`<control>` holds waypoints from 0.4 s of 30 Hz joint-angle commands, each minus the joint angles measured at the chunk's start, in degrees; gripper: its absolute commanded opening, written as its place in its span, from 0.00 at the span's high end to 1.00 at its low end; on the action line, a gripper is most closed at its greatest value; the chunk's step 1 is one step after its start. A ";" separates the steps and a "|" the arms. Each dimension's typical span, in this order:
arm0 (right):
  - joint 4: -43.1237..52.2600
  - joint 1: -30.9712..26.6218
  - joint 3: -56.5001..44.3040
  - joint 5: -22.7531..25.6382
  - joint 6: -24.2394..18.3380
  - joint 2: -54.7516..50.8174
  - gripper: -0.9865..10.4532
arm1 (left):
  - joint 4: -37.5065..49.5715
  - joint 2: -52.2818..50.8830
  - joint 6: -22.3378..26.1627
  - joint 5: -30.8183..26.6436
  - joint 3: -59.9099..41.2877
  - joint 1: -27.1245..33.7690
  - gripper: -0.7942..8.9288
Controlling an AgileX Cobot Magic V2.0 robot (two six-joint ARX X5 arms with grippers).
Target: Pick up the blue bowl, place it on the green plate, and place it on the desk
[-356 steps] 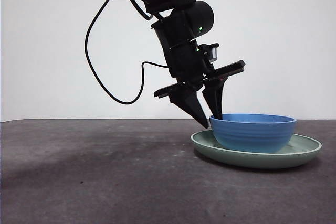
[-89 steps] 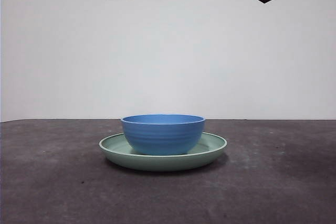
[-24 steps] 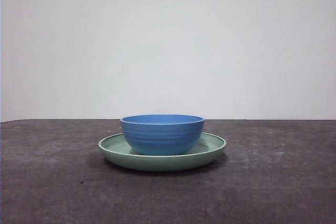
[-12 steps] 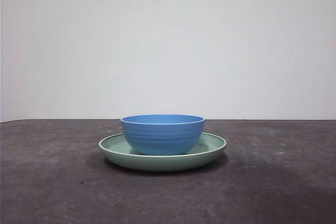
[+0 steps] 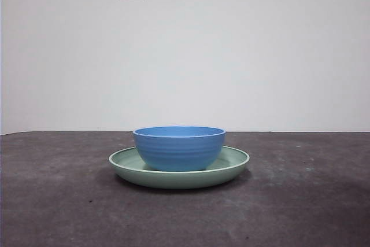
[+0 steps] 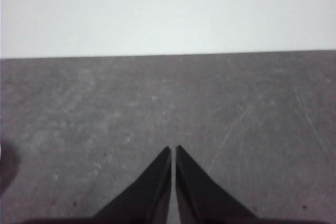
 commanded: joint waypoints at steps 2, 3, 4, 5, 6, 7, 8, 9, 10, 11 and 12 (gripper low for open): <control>0.55 -0.11 -1.07 0.11 0.00 -0.35 0.91 | -0.46 -0.09 -0.13 -0.11 -1.16 0.11 0.91; 0.20 -0.11 -1.07 0.11 0.00 -0.35 0.91 | -0.46 -0.09 -0.13 -0.11 -1.16 0.11 0.91; -0.13 -0.11 -1.07 0.07 -0.02 -0.35 0.91 | -0.46 -0.07 -0.13 -0.11 -1.16 0.11 0.91; -0.66 -0.11 -1.07 0.07 -0.02 -0.35 0.91 | -0.46 -0.07 -0.13 -0.11 -1.16 0.11 0.91; -1.55 -0.11 -1.07 0.07 -0.02 -0.35 0.91 | -0.46 -0.07 -0.13 -0.11 -1.16 0.11 0.91; -2.43 -0.11 -1.07 0.07 -0.02 -0.35 0.91 | -0.46 -0.07 -0.13 -0.11 -1.16 0.11 0.91; -4.07 -0.11 -1.07 0.07 0.00 -0.35 0.91 | -0.46 -0.07 -0.13 -0.11 -1.18 0.11 0.91; -5.40 -0.11 -1.07 0.04 0.00 -0.35 0.91 | -0.46 -0.07 -0.13 -0.13 -1.16 0.11 0.91; -5.49 -0.11 -1.07 0.07 0.46 -0.35 0.91 | -0.46 -0.07 -0.15 -0.11 -1.16 0.11 0.91; -5.22 -0.11 -1.07 0.00 0.85 -0.35 0.91 | -0.46 -0.07 -0.15 -0.11 -1.16 0.11 0.91; -5.25 -0.11 -1.07 0.00 1.01 -0.35 0.91 | -0.46 -0.07 -0.13 -0.11 -1.16 0.11 0.91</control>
